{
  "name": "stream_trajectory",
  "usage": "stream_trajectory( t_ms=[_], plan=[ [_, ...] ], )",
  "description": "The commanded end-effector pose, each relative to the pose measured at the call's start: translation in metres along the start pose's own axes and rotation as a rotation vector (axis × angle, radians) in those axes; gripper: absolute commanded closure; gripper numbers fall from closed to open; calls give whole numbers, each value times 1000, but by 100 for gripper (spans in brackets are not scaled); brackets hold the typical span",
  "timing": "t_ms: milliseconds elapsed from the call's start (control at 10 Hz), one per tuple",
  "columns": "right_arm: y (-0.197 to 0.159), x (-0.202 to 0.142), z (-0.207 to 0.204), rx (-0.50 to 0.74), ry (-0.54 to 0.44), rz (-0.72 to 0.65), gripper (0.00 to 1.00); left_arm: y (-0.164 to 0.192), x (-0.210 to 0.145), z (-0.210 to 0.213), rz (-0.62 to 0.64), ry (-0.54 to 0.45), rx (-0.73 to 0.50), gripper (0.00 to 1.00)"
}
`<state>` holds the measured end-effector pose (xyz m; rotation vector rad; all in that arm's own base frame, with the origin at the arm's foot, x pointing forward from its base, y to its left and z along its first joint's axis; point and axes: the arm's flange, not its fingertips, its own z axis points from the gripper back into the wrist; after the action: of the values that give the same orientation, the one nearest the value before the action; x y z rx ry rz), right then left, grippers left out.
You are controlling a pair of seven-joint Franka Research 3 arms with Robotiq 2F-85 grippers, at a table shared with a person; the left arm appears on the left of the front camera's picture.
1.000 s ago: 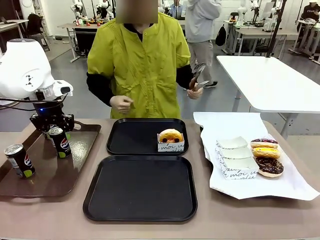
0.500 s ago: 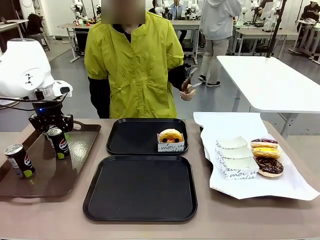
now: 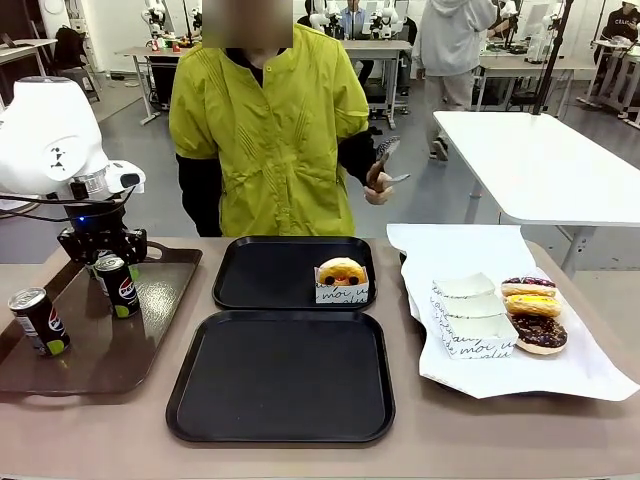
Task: Set up donuts and drinks on trays.
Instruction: Pick up one Pepsi coke and place it on the Flat Tray.
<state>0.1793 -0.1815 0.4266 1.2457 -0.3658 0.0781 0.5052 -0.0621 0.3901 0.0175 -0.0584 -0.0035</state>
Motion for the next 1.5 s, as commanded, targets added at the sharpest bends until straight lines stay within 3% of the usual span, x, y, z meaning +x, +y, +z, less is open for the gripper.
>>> stream_trajectory(
  t_ms=[0,100,300,800,1000,1100,1400],
  plan=[
    [2,0,0,10,-2,14,0,-1,1,0,-6,-15,-3,58],
    [2,0,0,10,-2,14,0,0,0,0,0,0,0,42],
    [2,0,0,10,-2,14,0,-13,1,40,-34,-45,26,42],
    [2,0,0,10,-2,14,0,-31,-42,161,-10,-98,98,42],
    [2,0,0,10,-2,14,0,-23,-58,170,43,-72,96,42],
    [2,0,0,10,-2,14,0,-28,-50,170,-34,-90,55,42],
    [2,0,0,10,-2,14,0,-26,-55,173,-13,-76,59,42]
  ],
)
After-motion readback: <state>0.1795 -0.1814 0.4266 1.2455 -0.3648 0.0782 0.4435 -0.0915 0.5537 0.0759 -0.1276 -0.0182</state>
